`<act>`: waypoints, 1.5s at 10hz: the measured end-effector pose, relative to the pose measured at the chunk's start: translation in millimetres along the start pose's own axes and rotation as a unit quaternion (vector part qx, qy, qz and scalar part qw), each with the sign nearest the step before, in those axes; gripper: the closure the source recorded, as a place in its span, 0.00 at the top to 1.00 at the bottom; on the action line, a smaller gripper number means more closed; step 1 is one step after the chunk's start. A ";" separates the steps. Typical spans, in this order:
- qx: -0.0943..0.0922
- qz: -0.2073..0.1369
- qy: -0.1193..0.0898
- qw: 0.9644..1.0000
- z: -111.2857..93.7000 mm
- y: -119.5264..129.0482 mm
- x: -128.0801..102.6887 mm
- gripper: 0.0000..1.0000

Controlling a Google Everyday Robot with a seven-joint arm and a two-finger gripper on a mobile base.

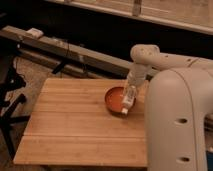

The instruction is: Place the bottle in the ceramic bowl

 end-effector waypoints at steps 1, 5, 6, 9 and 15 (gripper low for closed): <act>-0.005 -0.017 0.002 1.000 3.5 17.2 -5.9 0.28; -0.021 -0.062 0.004 0.998 13.1 54.0 -19.6 0.66; -0.024 -0.064 0.002 0.998 14.0 54.2 -19.0 0.76; -0.027 -0.063 -0.003 0.998 13.4 52.5 -20.1 0.80; -0.027 -0.064 -0.003 0.998 13.1 54.0 -19.6 0.80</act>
